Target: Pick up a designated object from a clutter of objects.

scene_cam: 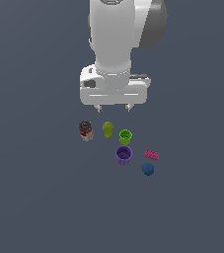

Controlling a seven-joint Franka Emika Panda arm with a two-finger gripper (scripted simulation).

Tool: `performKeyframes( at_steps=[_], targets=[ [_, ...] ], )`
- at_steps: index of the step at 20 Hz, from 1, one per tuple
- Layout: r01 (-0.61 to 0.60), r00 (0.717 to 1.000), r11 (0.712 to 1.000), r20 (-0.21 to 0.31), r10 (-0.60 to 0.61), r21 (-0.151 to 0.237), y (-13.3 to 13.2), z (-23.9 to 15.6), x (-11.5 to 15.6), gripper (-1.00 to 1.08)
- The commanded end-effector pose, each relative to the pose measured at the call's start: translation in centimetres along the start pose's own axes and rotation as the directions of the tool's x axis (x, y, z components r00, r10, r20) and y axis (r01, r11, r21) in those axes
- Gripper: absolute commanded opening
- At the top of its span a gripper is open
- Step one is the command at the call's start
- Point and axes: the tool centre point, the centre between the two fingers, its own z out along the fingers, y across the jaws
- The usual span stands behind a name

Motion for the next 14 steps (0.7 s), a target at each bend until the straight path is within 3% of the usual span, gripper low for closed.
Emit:
performKeyframes(
  at_steps=[1, 14],
  targets=[
    [0.0, 1.0, 1.0, 0.0, 0.0, 0.0, 0.0, 0.0, 0.0, 0.28],
    [0.01, 1.0, 1.0, 0.0, -0.01, 0.007, 0.4, -0.23, 0.0, 0.28]
  ],
)
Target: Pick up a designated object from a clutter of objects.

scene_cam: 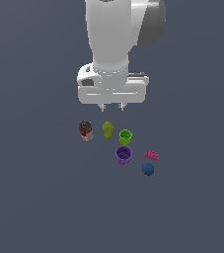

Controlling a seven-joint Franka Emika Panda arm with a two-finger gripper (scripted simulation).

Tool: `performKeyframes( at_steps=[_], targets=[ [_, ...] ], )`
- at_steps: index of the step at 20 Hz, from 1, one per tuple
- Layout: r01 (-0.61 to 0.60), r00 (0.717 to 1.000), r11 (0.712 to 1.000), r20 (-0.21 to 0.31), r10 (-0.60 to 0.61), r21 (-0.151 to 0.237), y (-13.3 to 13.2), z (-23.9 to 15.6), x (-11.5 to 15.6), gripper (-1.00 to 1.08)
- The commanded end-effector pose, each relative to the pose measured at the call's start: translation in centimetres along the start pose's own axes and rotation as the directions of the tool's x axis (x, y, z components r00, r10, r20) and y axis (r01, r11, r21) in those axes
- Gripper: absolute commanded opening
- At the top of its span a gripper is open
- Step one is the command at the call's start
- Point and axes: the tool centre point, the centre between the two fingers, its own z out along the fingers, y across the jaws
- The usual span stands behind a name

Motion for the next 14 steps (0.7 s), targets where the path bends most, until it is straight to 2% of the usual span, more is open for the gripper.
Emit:
performKeyframes(
  at_steps=[1, 9, 14],
  targets=[
    [0.016, 1.0, 1.0, 0.0, -0.016, -0.002, -0.1, 0.3, 0.1, 0.28],
    [0.138, 0.99, 0.99, -0.004, -0.138, -0.017, -0.7, 2.8, 1.1, 0.28],
    [0.265, 0.964, 0.964, -0.006, -0.266, -0.031, -1.3, 5.5, 1.9, 0.28]
  ],
)
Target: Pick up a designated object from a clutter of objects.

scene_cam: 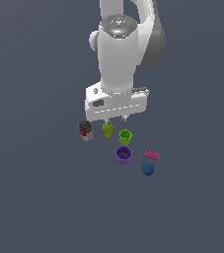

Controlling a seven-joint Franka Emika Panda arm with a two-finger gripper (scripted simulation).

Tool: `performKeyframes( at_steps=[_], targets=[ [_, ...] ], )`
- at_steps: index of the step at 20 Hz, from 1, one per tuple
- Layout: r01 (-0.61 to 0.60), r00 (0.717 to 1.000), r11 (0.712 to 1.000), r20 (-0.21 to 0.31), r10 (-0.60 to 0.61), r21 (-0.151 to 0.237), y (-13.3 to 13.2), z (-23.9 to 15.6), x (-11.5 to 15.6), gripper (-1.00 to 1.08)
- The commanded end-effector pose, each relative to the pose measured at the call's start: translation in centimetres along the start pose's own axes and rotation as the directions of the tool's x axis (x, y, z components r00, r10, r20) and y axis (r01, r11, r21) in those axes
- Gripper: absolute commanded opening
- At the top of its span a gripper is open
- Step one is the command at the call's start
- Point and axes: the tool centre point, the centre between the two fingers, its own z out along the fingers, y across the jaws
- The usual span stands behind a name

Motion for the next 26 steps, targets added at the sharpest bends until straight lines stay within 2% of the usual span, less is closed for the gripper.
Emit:
performKeyframes(
  at_steps=[1, 5, 9, 20, 26],
  targets=[
    [0.074, 0.997, 0.997, -0.002, -0.074, -0.007, -0.3, 1.5, 0.5, 0.28],
    [0.203, 0.979, 0.979, -0.005, -0.203, -0.018, -1.0, 4.1, 1.3, 0.28],
    [0.33, 0.944, 0.944, -0.007, -0.33, -0.026, -1.8, 6.8, 1.9, 0.28],
    [0.608, 0.793, 0.793, -0.013, -0.609, -0.041, -4.2, 13.0, 2.7, 0.28],
    [0.679, 0.733, 0.733, -0.017, -0.68, -0.044, -5.0, 14.7, 2.8, 0.28]
  ],
)
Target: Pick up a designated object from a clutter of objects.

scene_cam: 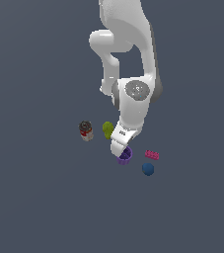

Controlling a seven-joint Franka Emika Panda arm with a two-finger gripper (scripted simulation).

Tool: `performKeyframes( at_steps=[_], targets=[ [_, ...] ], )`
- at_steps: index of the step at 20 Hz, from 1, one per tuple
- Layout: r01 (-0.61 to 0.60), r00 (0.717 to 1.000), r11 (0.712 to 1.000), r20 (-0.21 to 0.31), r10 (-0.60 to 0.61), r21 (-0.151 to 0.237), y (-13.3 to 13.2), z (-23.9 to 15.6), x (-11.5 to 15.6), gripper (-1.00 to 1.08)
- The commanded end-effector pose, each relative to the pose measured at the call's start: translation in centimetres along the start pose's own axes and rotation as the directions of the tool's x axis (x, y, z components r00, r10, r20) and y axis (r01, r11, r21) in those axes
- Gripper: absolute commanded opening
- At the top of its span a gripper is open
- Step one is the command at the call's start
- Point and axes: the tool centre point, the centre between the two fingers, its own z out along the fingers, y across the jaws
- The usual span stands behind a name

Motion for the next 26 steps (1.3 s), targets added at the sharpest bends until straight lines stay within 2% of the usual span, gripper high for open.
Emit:
performKeyframes(
  at_steps=[1, 10, 20, 21, 26],
  targets=[
    [0.031, 1.0, 1.0, -0.003, -0.031, -0.001, -0.2, 0.5, 0.2, 0.28],
    [0.047, 0.999, 0.999, -0.004, -0.048, -0.001, -0.3, 1.2, 0.3, 0.28],
    [0.052, 0.999, 0.999, -0.005, -0.052, -0.001, -0.4, 4.0, 0.3, 0.28],
    [0.052, 0.999, 0.999, -0.005, -0.052, -0.001, -0.4, 4.0, 0.3, -1.0],
    [0.052, 0.999, 0.999, -0.005, -0.052, -0.001, -0.4, 4.0, 0.3, -1.0]
  ],
)
